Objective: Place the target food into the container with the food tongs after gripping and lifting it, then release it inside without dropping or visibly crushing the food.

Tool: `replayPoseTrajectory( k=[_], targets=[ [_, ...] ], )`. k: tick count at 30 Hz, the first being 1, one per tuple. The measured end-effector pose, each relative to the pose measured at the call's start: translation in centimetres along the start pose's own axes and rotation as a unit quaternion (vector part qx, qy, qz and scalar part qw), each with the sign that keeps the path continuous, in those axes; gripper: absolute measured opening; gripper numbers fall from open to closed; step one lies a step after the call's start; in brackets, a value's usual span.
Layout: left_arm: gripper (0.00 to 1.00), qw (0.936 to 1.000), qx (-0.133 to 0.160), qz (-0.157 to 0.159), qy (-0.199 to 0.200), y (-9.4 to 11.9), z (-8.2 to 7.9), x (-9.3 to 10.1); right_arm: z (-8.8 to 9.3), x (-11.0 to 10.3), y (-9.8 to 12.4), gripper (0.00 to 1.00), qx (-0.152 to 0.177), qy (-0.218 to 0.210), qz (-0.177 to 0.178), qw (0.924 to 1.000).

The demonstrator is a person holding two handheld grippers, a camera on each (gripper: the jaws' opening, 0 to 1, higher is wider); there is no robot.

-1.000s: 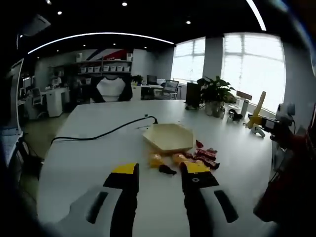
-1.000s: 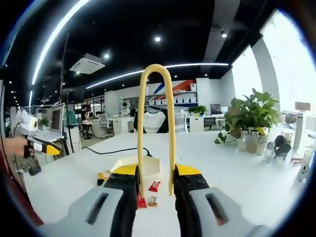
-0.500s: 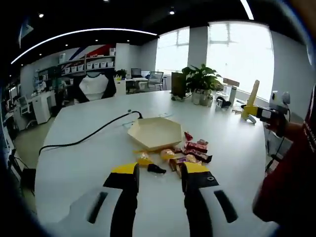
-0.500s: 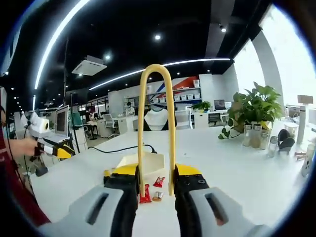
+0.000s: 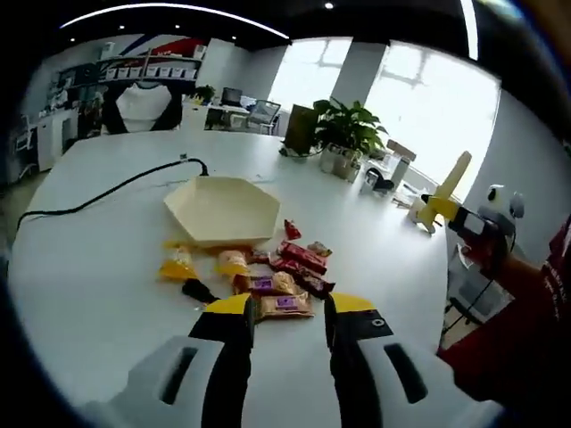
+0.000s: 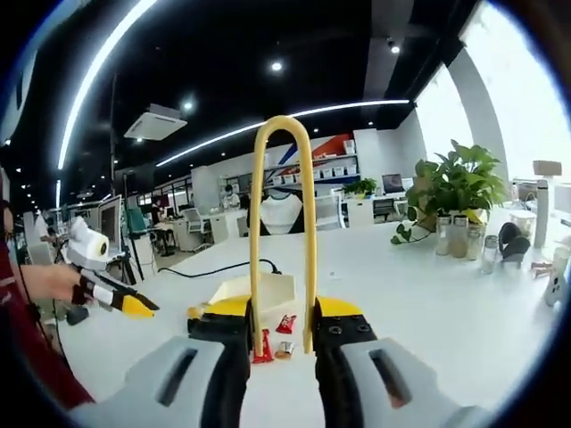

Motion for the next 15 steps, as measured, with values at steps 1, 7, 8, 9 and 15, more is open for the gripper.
replayPoseTrajectory(
  k=[1, 7, 8, 9, 15],
  targets=[
    [0.33, 1.0000, -0.006, 0.003, 0.002, -0.5, 0.2, 0.1, 0.0, 0.1, 0.0, 0.22, 0.000, 0.000, 0.001, 1.0000],
    [0.33, 0.9992, -0.019, -0.031, 0.017, -2.4, 0.8, -0.7, -0.1, 0.4, 0.2, 0.23, -0.003, -0.001, 0.004, 1.0000],
    [0.33, 0.9990, -0.020, -0.038, 0.017, -2.6, 0.9, -0.9, -0.1, 0.4, 0.2, 0.23, -0.004, -0.002, 0.005, 1.0000],
    [0.34, 0.9987, -0.020, -0.041, 0.021, -3.0, 1.0, -1.1, 0.0, 0.5, 0.3, 0.23, -0.006, -0.002, 0.006, 1.0000],
    [0.39, 0.9977, -0.026, -0.056, 0.029, -4.8, 1.5, -1.1, 0.0, 0.9, 0.4, 0.23, -0.012, -0.005, 0.010, 0.9999]
  ],
)
Point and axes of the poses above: the point that each gripper's makers call its tool centre point, and the gripper's own axes: y roughly backward along the fingers, x roughly to its right, z roughly out of its underside, the point moved 8 cm from there along y, roughly backward along the fingers, and after that the axes turned 3 degrees about -x, right-handed, at the moved point
